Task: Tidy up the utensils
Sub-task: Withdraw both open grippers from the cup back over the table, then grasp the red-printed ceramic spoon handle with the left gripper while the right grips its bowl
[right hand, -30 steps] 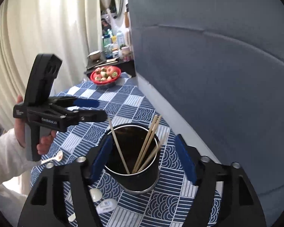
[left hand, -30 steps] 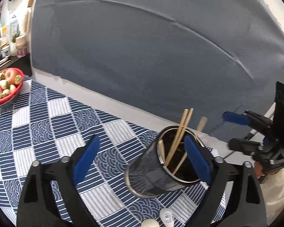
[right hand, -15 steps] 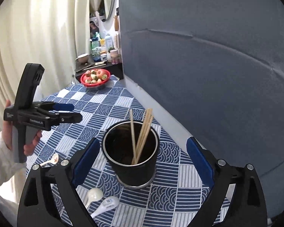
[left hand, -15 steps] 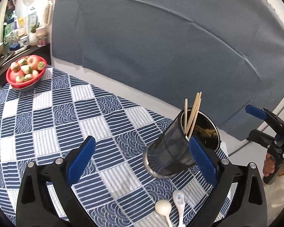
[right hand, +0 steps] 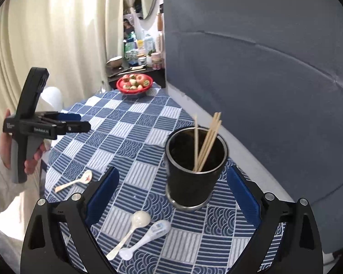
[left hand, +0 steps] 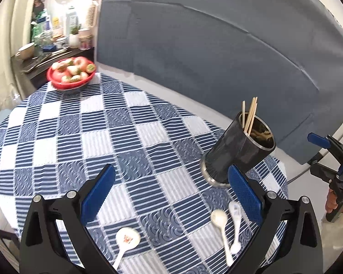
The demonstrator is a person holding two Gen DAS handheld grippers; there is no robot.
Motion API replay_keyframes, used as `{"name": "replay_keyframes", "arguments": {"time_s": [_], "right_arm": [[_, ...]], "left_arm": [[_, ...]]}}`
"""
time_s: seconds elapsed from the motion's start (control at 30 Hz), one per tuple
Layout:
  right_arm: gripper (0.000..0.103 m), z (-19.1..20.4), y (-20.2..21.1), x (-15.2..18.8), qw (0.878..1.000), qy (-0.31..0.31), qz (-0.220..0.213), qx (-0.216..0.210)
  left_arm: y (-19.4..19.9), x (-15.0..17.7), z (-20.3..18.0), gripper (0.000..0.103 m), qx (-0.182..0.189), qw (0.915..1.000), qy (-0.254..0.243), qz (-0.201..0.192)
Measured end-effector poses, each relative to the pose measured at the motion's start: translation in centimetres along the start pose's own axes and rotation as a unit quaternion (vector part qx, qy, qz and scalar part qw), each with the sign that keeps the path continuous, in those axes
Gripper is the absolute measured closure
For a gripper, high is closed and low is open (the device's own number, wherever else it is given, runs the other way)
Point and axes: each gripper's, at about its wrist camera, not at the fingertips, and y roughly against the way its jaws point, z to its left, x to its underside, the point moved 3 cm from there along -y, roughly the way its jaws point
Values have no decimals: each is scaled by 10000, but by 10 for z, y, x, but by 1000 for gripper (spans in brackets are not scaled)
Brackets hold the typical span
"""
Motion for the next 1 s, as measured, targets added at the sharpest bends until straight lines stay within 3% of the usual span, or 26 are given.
{"name": "replay_keyframes", "arguments": {"time_s": [0.43,0.73,1.0], "right_arm": [[12,69,-2,27,9984,421,214,-311],[12,104,-32,32,9947,477,484,-770],[12,129,-70,26,9897,564,708,-1108]], "left_arm": [[41,60,38,7,-462,9989,50,94],[46,104,79,7,-465,9968,427,492],[39,142,106,7,-564,9930,416,955]]}}
